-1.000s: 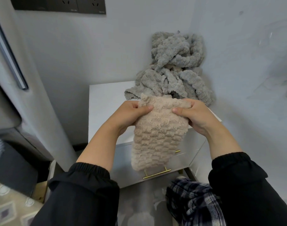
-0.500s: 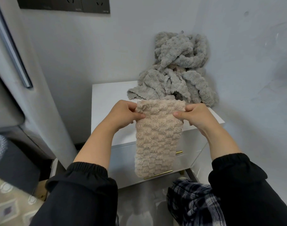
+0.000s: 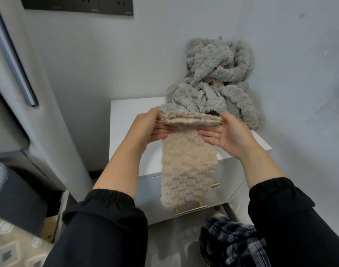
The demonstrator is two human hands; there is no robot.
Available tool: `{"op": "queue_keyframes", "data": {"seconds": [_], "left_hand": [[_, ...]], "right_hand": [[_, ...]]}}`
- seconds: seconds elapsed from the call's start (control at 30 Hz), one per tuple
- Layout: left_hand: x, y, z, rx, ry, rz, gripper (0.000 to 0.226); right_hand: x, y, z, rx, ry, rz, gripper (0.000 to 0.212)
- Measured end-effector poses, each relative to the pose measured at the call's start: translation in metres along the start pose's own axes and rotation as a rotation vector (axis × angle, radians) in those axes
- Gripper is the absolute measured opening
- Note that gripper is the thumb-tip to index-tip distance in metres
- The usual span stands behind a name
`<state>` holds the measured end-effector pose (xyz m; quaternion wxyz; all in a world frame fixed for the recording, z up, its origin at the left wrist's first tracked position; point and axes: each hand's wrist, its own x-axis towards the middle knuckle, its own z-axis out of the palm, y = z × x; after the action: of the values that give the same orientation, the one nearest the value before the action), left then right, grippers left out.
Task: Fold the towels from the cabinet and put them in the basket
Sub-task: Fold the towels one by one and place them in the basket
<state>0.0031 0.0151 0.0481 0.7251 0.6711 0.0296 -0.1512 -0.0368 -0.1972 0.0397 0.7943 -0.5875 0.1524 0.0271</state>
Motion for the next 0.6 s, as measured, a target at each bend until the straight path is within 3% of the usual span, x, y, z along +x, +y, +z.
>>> {"op": "queue_keyframes", "data": {"seconds": [0.07, 0.13, 0.23, 0.27, 0.37, 0.6], "left_hand": [[0.008, 0.000, 0.001, -0.015, 0.056, -0.001, 0.032], [0.015, -0.002, 0.003, 0.003, 0.095, 0.020, 0.033], [0.020, -0.004, 0.005, 0.011, 0.119, 0.085, 0.011], [0.020, -0.005, 0.005, 0.024, 0.117, 0.104, 0.003], [0.021, -0.013, 0.003, 0.095, 0.124, 0.110, 0.018], [0.026, -0.027, -0.005, 0.238, 0.151, 0.107, 0.028]], "right_hand": [[0.010, -0.002, 0.001, 0.045, 0.047, -0.004, 0.044], [0.017, -0.003, 0.004, 0.044, 0.077, -0.046, 0.029], [0.028, 0.000, 0.007, -0.031, 0.094, -0.117, 0.007], [0.031, 0.003, 0.007, -0.064, 0.108, -0.129, 0.012], [0.034, 0.010, 0.008, -0.127, 0.144, -0.133, 0.020], [0.025, 0.008, 0.009, -0.369, 0.145, -0.107, 0.016]]}}
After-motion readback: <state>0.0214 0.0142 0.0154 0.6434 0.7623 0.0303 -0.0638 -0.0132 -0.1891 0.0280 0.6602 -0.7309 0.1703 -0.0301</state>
